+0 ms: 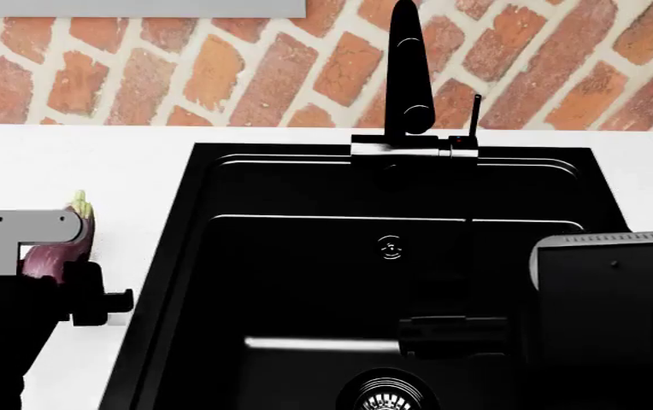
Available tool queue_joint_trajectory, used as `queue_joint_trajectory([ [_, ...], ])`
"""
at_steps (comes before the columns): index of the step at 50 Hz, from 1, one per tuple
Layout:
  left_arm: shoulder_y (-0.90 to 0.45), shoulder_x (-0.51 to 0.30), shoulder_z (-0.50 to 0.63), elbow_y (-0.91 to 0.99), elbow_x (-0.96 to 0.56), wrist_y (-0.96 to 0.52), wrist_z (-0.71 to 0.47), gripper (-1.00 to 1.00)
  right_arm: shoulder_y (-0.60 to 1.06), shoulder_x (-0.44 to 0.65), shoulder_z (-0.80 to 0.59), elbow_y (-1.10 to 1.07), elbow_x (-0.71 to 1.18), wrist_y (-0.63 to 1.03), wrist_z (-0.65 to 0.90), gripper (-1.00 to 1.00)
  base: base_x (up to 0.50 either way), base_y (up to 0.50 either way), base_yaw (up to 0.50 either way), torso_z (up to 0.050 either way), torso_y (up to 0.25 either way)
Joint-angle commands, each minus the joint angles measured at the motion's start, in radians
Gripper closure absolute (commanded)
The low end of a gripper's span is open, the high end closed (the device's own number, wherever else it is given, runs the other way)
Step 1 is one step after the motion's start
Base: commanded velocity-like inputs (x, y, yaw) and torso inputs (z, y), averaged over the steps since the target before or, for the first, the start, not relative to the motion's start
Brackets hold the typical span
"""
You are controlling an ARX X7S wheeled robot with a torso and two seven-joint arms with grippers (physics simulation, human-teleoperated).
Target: There is a mixed pile of frozen fruits and vegetables on the counter. Locate all the frozen vegetables and place the items in a bowl on the counter. Take all the frozen fruits and defrost them in a running sink.
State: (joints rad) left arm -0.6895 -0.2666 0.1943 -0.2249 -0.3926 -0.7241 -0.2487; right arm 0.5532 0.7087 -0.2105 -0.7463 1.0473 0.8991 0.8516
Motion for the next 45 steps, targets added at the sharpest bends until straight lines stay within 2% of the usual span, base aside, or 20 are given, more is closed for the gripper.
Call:
queue_joint_trajectory([
  [1,-0.008,0.004,-0.005,0.008,-0.001,0.024,0.000,1.00,-0.001,0.000,-0.006,0.007,-0.002,-0.001,-0.002,-1.00,0.00,0.00,0.00,0.000,0.000],
  [2,-0.002,0.008,-0.030,0.028,-0.025,0.017,-0.003,1.00,-0.002,0.000,-0.006,0.006,0.000,-0.001,-0.001,-1.00,0.00,0.00,0.00,0.000,0.000],
  [8,0.012,-0.019,-0.020,0.189,-0.028,-0.043,-0.041,1.00,0.003,-0.004,-0.016,0.017,-0.009,-0.003,-0.008,-1.00,0.00,0.00,0.00,0.000,0.000],
  [14,0.018,-0.027,-0.032,0.396,-0.068,-0.151,-0.094,1.00,-0.001,-0.004,-0.014,0.019,-0.004,-0.002,-0.002,-1.00,0.00,0.00,0.00,0.000,0.002],
  [22,0.092,-0.052,-0.077,0.702,-0.160,-0.320,-0.167,1.00,0.003,-0.006,-0.011,0.019,-0.005,-0.005,0.005,-1.00,0.00,0.00,0.00,0.000,0.000],
  [28,0.126,-0.034,-0.124,0.851,-0.220,-0.401,-0.220,1.00,0.010,-0.002,-0.013,0.004,-0.008,-0.003,0.013,-1.00,0.00,0.00,0.00,0.000,0.000],
  [31,0.188,0.007,-0.208,0.885,-0.282,-0.376,-0.211,1.00,0.018,-0.004,-0.010,-0.011,-0.008,-0.004,0.022,-1.00,0.00,0.00,0.00,0.000,0.000],
  [33,0.208,-0.028,-0.163,0.909,-0.251,-0.391,-0.225,1.00,0.024,-0.002,-0.014,-0.018,-0.006,0.002,0.026,-1.00,0.00,0.00,0.00,0.000,0.000],
  [38,0.208,-0.021,-0.219,0.933,-0.303,-0.419,-0.227,1.00,0.025,-0.001,-0.031,-0.016,-0.029,0.000,0.016,-1.00,0.00,0.00,0.00,0.000,0.002],
  [45,0.192,-0.015,-0.193,0.926,-0.301,-0.417,-0.230,1.00,0.032,-0.003,-0.014,-0.031,-0.007,0.000,0.037,-1.00,0.00,0.00,0.00,0.000,0.000],
])
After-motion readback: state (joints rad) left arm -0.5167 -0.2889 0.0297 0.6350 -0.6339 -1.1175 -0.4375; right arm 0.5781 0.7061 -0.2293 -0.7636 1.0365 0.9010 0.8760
